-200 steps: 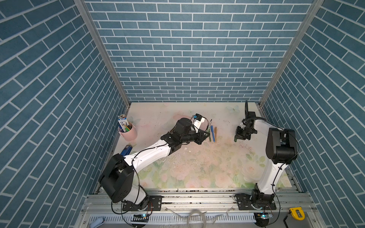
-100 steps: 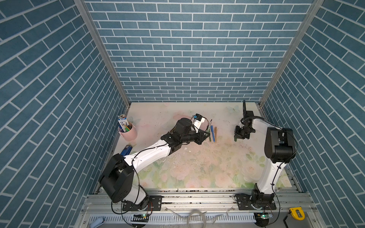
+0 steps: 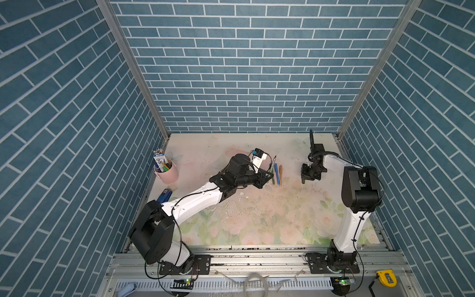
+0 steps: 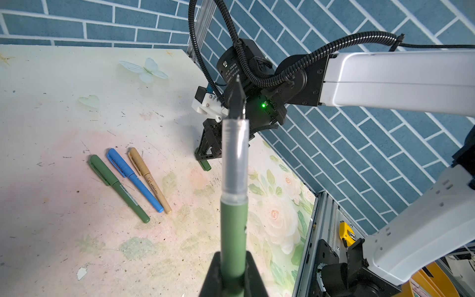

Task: Insert pens into pen caps
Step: Pick up the pen cap from the middle-right of the table, then put on the pen cap to the pen.

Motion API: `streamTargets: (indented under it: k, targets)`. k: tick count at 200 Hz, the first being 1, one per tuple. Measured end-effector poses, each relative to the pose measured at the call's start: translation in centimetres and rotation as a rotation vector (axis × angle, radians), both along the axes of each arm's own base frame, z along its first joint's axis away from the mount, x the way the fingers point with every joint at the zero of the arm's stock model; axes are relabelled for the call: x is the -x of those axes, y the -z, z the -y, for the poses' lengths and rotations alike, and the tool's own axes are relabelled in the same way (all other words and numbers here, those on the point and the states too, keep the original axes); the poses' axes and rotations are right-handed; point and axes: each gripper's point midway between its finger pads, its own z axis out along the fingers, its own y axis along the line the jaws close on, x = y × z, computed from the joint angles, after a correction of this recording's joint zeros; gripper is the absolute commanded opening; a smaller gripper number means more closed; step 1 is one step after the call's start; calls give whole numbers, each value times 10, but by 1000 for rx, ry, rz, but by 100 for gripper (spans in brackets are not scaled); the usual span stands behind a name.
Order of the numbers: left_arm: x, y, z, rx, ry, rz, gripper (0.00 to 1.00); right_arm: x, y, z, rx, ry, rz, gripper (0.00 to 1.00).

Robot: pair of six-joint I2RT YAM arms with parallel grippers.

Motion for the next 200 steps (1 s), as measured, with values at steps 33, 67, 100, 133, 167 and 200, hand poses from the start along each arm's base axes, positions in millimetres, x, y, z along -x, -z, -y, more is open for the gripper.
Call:
streamTargets:
  k: [33, 67, 100, 133, 167, 200]
  targets:
    - [0, 0, 0, 0, 0, 1, 0, 12, -10, -7, -10, -15, 37, 14]
    - [0, 0, 0, -2, 0, 4, 0, 14, -49, -27, -53, -53, 187, 13]
    - [0, 0, 0, -3, 1, 8, 0, 9, -94, -49, -108, -89, 369, 13]
    - [-1, 0, 0, -3, 2, 26, 0, 17, -134, -82, -174, -160, 557, 13]
    - [0, 9, -4, -12, -4, 52, 0, 24, -196, -114, -285, -209, 779, 12]
    - [2, 9, -9, -2, -13, 91, 0, 30, -253, -137, -377, -246, 961, 11]
